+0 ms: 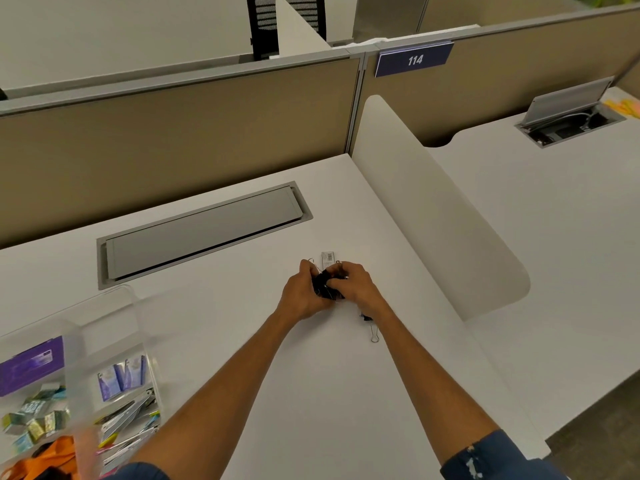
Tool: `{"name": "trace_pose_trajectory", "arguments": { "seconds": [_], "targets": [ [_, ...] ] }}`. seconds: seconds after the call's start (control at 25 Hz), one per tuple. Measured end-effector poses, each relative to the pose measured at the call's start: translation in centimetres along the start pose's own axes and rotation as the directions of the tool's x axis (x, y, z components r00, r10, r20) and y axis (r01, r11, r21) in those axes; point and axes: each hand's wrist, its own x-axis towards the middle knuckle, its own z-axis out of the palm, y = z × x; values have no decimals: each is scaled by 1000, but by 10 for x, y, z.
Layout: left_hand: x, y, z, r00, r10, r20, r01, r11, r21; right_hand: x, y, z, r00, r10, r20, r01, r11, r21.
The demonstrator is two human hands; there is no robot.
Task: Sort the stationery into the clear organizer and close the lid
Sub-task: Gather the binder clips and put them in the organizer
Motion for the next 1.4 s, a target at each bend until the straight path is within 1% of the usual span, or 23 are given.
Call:
{"name": "trace_pose_trajectory", "arguments": {
  "seconds": [0.08, 0.2, 0.28, 0.4, 0.48, 0.56, 0.64, 0.68, 0.72, 0.76, 0.8, 0.84, 0.88, 0.92, 0.96, 1.04, 1.12, 1.16, 1.28, 1.32, 1.4],
  "targets": [
    [-4, -3, -1, 1000, 6, -26, -9, 991, -131, -2, -1, 3, 997, 47, 58, -56, 986, 156],
    [-13, -7, -3, 999, -3, -37, -7, 963, -269, -7, 1, 11, 983, 128, 131, -167, 919, 357],
    [-19, -12, 1, 999, -25, -47, 7, 935, -356, -10, 4, 18, 976, 152, 158, -210, 853, 477],
    [-27, -17, 12, 995, -71, -70, 27, 868, -496, -16, 6, 30, 972, 143, 188, -234, 710, 664],
    [-31, -15, 18, 993, -79, -93, 13, 825, -565, -19, 7, 42, 980, 155, 123, -196, 675, 711],
    [-35, -10, 23, 992, -57, -113, -24, 792, -610, -22, 7, 56, 983, 185, -5, -120, 659, 743],
    [-39, -5, 29, 989, -56, -137, -45, 766, -641, -24, 9, 66, 968, 227, -107, -55, 606, 794],
    [-40, -4, 32, 986, -82, -147, -38, 740, -672, -24, 9, 69, 963, 236, -127, -30, 566, 824],
    [-40, -3, 35, 982, -125, -142, -16, 690, -723, -25, 10, 72, 964, 234, -129, -14, 524, 852],
    [-39, -1, 37, 978, -174, -118, 8, 590, -807, -27, 10, 75, 967, 227, -117, -7, 482, 876],
    [-39, 1, 38, 972, -221, -82, 22, 433, -901, -28, 10, 78, 970, 222, -102, -7, 444, 896],
    [-39, 3, 39, 964, -261, -43, 21, 239, -971, -30, 10, 80, 971, 220, -97, -2, 413, 911],
    [-39, 5, 37, 952, -305, -6, 10, 52, -999, -31, 9, 82, 970, 220, -105, 10, 395, 918],
    [-38, 6, 36, 938, -346, 24, -7, -87, -996, -33, 9, 83, 969, 219, -118, 25, 387, 922],
    [-37, 6, 35, 921, -387, 48, -17, -165, -986, -34, 8, 83, 967, 220, -127, 35, 380, 924],
    [-35, 6, 32, 899, -428, 94, -20, -254, -967, -35, 5, 83, 971, 210, -111, 33, 344, 938],
    [-35, 8, 27, 896, -414, 161, -2, -368, -930, -38, 3, 85, 980, 185, -78, 17, 312, 950],
    [-35, 8, 25, 897, -404, 179, 8, -390, -921, -40, 2, 86, 983, 170, -66, 10, 314, 949],
    [-41, 7, 20, 908, -393, 145, -22, -390, -921, -43, 2, 92, 992, 117, -50, 5, 355, 935],
    [-43, 6, 18, 909, -389, 147, -27, -407, -913, -44, 2, 93, 995, 92, -46, 9, 369, 929],
    [-48, 6, 14, 910, -389, 142, -37, -418, -908, -44, 2, 97, 997, 36, -64, 42, 435, 900]
  ]
}}
